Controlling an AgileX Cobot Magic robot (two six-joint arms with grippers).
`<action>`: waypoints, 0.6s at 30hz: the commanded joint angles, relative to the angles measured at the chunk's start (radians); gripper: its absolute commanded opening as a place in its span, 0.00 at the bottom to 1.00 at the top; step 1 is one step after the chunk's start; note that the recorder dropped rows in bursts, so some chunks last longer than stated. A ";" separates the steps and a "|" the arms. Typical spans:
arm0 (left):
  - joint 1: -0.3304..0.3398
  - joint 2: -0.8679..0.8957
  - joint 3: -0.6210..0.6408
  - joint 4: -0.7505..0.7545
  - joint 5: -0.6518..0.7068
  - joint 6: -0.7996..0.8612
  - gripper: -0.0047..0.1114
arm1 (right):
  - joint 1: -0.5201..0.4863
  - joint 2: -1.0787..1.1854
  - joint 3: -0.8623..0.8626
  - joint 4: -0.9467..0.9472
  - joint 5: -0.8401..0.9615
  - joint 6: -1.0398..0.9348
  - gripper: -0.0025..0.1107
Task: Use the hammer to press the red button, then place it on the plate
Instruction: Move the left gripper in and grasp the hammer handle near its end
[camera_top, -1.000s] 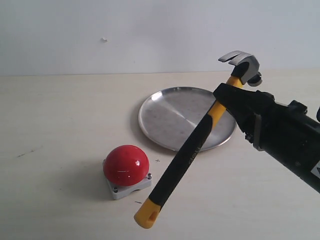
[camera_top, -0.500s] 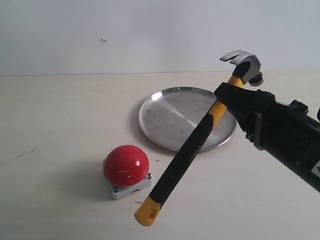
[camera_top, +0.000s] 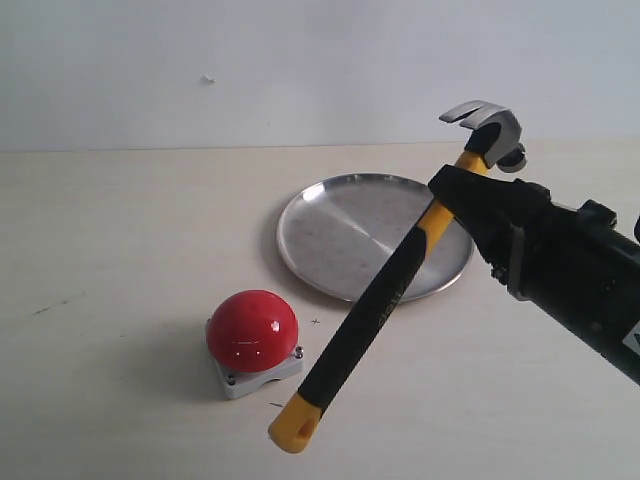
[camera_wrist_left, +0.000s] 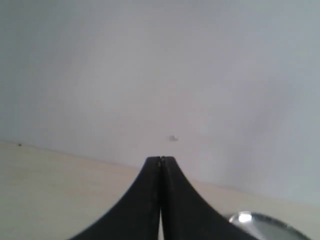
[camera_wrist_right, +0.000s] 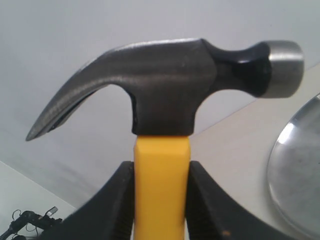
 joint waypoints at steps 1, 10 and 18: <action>-0.100 0.225 -0.136 0.183 0.081 -0.042 0.04 | 0.000 -0.007 -0.008 0.007 -0.082 0.015 0.02; -0.409 0.615 -0.420 0.333 0.299 0.138 0.04 | 0.000 -0.007 -0.058 0.029 -0.065 0.013 0.02; -0.613 0.841 -0.640 0.115 0.527 0.540 0.04 | 0.000 -0.005 -0.133 0.095 0.031 -0.021 0.02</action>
